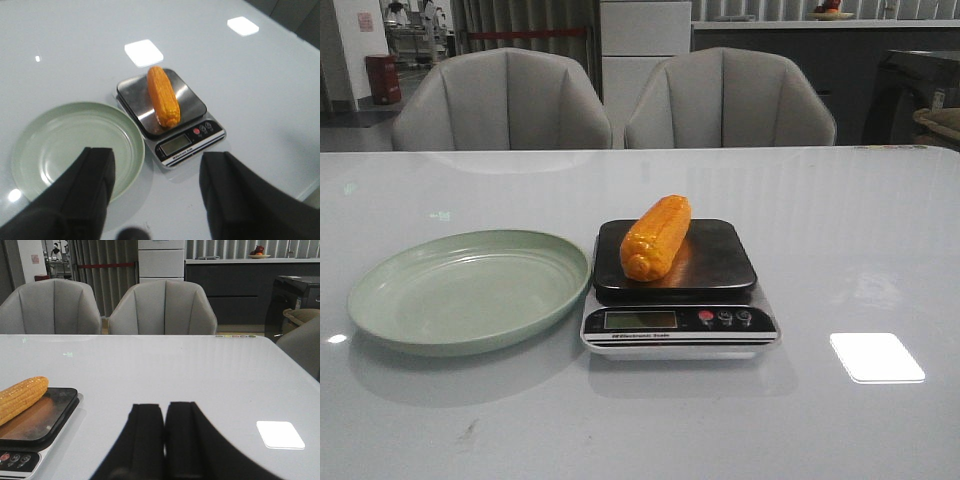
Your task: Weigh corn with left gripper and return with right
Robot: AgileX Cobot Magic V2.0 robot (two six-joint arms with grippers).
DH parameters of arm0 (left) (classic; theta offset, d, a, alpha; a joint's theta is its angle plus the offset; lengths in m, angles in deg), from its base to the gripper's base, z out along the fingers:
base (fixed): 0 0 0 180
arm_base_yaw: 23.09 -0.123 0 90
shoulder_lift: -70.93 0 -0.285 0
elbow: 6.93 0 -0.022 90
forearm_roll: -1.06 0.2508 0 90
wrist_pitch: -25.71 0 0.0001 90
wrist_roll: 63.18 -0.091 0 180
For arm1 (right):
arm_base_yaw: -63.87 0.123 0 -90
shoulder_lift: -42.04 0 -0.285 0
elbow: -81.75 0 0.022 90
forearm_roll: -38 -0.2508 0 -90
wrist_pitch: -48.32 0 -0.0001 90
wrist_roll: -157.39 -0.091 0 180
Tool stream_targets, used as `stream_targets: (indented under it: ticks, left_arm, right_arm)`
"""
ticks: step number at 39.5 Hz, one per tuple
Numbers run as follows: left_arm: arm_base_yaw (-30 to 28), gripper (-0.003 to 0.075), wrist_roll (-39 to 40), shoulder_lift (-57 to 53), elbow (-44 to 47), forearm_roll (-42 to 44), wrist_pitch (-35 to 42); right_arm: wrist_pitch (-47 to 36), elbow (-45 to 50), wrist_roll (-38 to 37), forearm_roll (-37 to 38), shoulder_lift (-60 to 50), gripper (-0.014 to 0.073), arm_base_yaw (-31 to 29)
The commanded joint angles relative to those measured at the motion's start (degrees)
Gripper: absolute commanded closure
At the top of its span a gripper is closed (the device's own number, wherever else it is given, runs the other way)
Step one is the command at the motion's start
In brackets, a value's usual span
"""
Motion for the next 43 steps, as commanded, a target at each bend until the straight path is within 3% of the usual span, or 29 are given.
stream_targets:
  ticks: [1, 6, 11, 13, 23, 38, 43]
  left_arm:
    - [0.22, 0.0297, 0.09, -9.22, 1.83, 1.71, 5.43]
    - [0.22, 0.0400, 0.09, -19.97, 6.48, 4.25, 5.66]
    - [0.22, 0.0622, 0.09, -25.62, 9.46, 4.34, 4.49]
    - [0.22, 0.0591, 0.09, -26.64, 10.20, 4.34, 4.00]
    - [0.22, 0.0599, 0.09, -27.38, 13.40, 4.97, 3.14]
    - [0.22, 0.0599, 0.09, -27.38, 18.14, 4.97, 5.33]
    - [0.22, 0.0599, 0.09, -27.38, 18.24, 4.97, 5.33]
  right_arm:
    - [-4.54, 0.59, 0.41, 0.07, -1.12, 0.0435, -0.23]
    - [-4.54, 0.59, 0.41, 0.07, -1.12, 0.0435, -0.23]
    - [-4.90, 0.52, 0.41, 0.07, -1.12, 0.0435, -0.23]
    - [-5.87, 0.52, 0.41, 0.07, -1.12, 0.0435, -0.23]
    - [-13.77, -0.70, -0.28, 0.07, -0.62, 0.0435, 0.12]
    - [1.88, -20.25, -0.39, -0.27, 23.38, 0.0435, 1.60]
    - [5.48, -23.20, -0.39, -0.33, 26.75, 0.0435, 1.60]
